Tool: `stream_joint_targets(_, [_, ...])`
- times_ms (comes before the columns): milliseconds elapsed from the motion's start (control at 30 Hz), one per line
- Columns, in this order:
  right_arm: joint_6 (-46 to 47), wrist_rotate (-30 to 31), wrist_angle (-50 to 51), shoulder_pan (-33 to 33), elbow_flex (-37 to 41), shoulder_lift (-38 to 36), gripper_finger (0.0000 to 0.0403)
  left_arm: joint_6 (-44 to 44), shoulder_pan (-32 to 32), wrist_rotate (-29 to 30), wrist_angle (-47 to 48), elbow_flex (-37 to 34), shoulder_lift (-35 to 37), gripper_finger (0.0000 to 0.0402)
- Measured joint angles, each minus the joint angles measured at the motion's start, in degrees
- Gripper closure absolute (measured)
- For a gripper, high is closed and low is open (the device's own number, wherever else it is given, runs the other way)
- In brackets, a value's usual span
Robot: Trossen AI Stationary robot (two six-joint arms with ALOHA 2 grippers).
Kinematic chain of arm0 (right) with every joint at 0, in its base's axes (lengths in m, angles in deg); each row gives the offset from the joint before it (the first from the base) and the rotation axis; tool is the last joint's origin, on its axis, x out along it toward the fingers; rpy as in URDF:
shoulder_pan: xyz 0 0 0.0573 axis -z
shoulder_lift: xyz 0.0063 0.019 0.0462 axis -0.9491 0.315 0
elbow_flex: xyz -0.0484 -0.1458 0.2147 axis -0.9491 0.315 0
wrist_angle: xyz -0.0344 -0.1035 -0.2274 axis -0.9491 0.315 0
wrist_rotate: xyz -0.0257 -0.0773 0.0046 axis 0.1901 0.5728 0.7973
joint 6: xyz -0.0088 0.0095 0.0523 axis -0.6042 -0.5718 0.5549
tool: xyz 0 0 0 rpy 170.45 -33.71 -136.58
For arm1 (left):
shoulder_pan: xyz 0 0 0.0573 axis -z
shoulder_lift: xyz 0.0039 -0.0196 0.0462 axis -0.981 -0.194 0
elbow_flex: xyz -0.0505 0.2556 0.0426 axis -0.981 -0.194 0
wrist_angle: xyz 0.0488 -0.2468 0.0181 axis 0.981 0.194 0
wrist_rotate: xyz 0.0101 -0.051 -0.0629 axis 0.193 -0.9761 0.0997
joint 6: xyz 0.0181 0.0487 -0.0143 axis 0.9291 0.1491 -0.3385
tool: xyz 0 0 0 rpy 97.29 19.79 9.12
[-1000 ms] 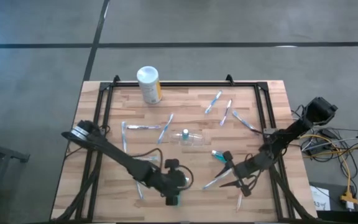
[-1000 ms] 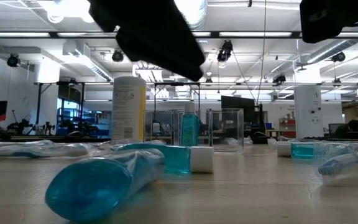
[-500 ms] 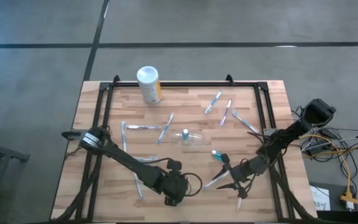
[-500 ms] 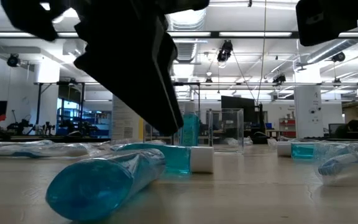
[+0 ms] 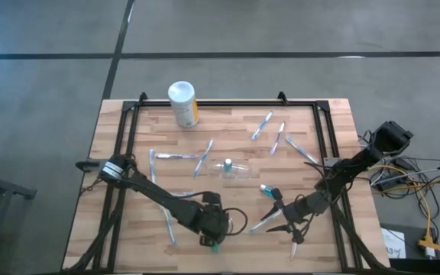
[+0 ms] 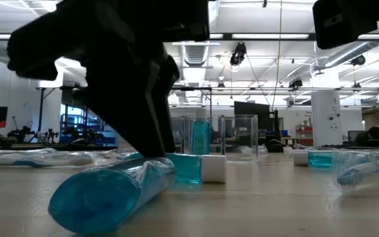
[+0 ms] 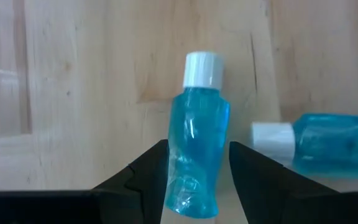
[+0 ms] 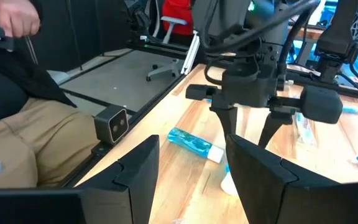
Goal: Pick & Place toothbrushing station
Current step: Put the mouthwash into the transparent organizer
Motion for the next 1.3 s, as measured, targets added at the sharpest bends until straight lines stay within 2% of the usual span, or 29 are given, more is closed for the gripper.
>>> stream_joint_targets(267, [-0.17, -0.03, 0.0, 0.0, 0.02, 0.0, 0.022, 0.6, -1.76, -0.4, -2.34, -3.57, 0.0, 0.0229])
stream_joint_targets(467, [-0.98, -0.07, -0.04, 0.0, 0.02, 0.0, 0.022, 5.02, -2.55, -4.5, -9.36, -7.48, 0.39, 0.0229])
stream_joint_targets(600, [-0.78, -0.2, -0.11, 0.0, 0.02, 0.0, 0.022, 4.99, -2.89, -4.63, -13.4, -9.39, 0.39, 0.0233])
stream_joint_targets(733, [-1.95, -0.24, -0.15, 0.0, 0.02, 0.0, 0.022, 1.94, -3.18, -5.14, -15.68, -11.59, 0.32, 0.0256])
stream_joint_targets(1000, [0.04, -0.26, -0.19, 0.0, -0.26, 0.0, 0.022, -2.46, -3.21, -3.99, -22.07, -16.46, 0.16, 0.0337])
stream_joint_targets(1133, [0.41, -0.26, -0.13, 0.0, -0.25, 0.0, 0.022, -4.25, -3.09, -2.94, -24.9, -18.5, 0.15, 0.0341])
stream_joint_targets(1300, [1.33, -0.26, 0.0, 0.0, -0.24, 0.09, 0.022, -4.35, -2.16, 0.9, -32.82, -21.82, 0.13, 0.0337])
